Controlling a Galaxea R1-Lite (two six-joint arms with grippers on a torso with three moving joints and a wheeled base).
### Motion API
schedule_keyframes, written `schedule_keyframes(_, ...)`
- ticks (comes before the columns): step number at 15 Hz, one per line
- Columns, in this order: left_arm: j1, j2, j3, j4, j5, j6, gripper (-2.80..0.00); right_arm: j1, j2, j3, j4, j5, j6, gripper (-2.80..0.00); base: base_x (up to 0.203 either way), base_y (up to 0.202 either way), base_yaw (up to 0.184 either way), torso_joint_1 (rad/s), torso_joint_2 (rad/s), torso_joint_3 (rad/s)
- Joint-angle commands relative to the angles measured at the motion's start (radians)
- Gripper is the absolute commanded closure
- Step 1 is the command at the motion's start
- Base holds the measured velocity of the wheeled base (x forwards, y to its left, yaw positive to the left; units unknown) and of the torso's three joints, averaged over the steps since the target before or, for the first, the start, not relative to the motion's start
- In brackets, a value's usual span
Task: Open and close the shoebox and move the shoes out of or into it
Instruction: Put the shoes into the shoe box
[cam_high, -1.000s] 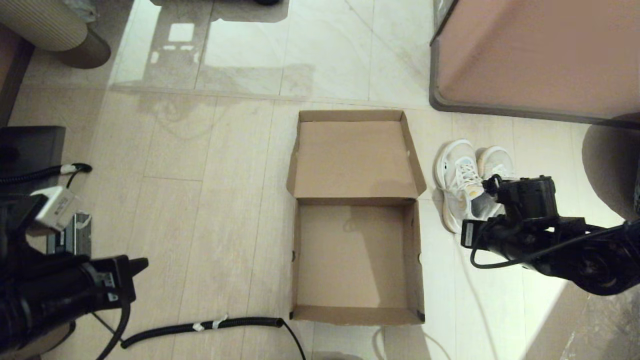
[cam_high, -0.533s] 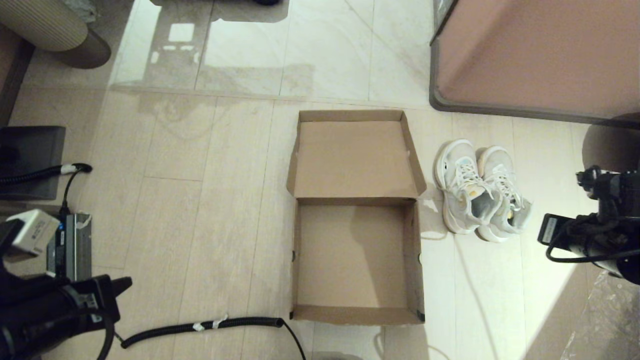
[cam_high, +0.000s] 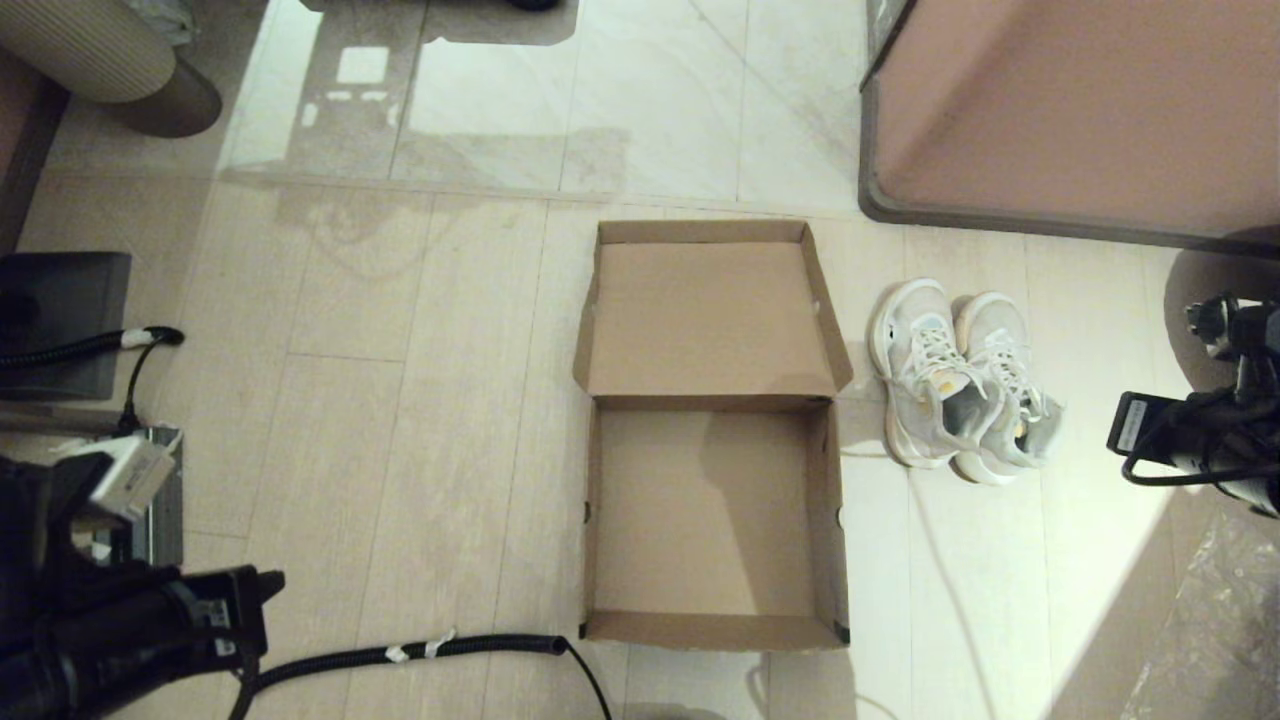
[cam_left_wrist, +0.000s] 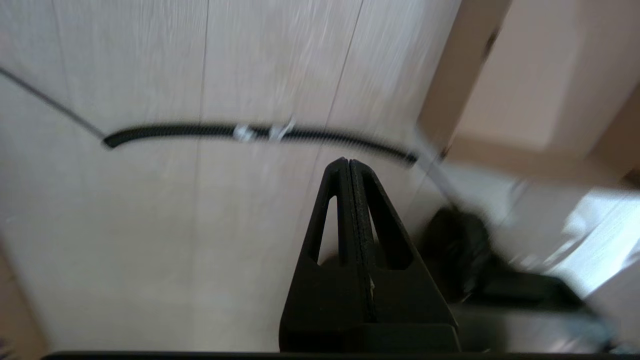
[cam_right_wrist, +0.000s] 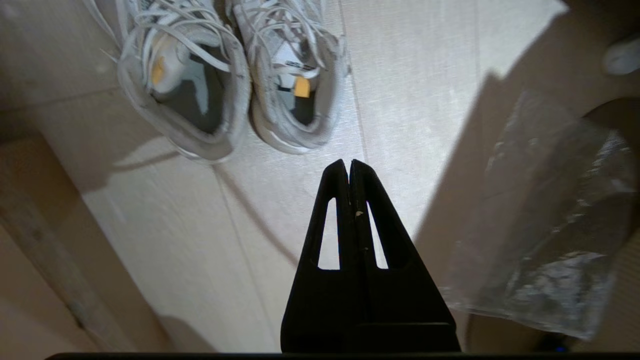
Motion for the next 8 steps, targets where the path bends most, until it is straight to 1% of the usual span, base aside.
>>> schedule_keyframes(1,-0.001,0.01,0.031,0.0,0.001,0.06,0.0,-0.002,0.078,-0.039,-0.007,0.007,0.121,0.0,0.0,0.0,0.0,0.0,0.0,0.0)
schedule_keyframes(2,-0.001,0.026,0.026,-0.003,0.001,0.111,0.0,-0.015,0.104,-0.049,-0.01,0.018,0.155,0.0,0.0,0.0,0.0,0.0,0.0,0.0)
schedule_keyframes(3,-0.002,0.047,0.016,-0.011,-0.003,0.123,0.0,-0.046,0.108,-0.069,-0.011,0.038,0.156,0.0,0.0,0.0,0.0,0.0,0.0,0.0)
schedule_keyframes(4,-0.003,0.07,0.011,-0.027,-0.011,0.128,0.0,-0.065,0.107,-0.099,-0.007,0.085,0.155,0.0,0.0,0.0,0.0,0.0,0.0,0.0)
schedule_keyframes(5,-0.003,0.094,0.008,-0.047,-0.016,0.13,0.0,-0.08,0.104,-0.103,0.001,0.137,0.137,0.0,0.0,0.0,0.0,0.0,0.0,0.0)
schedule_keyframes(6,-0.009,0.125,0.007,-0.072,-0.017,0.13,0.0,-0.085,0.106,-0.106,0.01,0.179,0.077,0.0,0.0,0.0,0.0,0.0,0.0,0.0)
schedule_keyframes(7,-0.016,0.159,0.006,-0.12,-0.019,0.129,0.0,-0.087,0.115,-0.113,0.013,0.217,0.023,0.0,0.0,0.0,0.0,0.0,0.0,0.0)
schedule_keyframes(8,-0.02,0.182,0.007,-0.188,-0.026,0.13,0.0,-0.087,0.14,-0.124,0.008,0.237,-0.011,0.0,0.0,0.0,0.0,0.0,0.0,0.0)
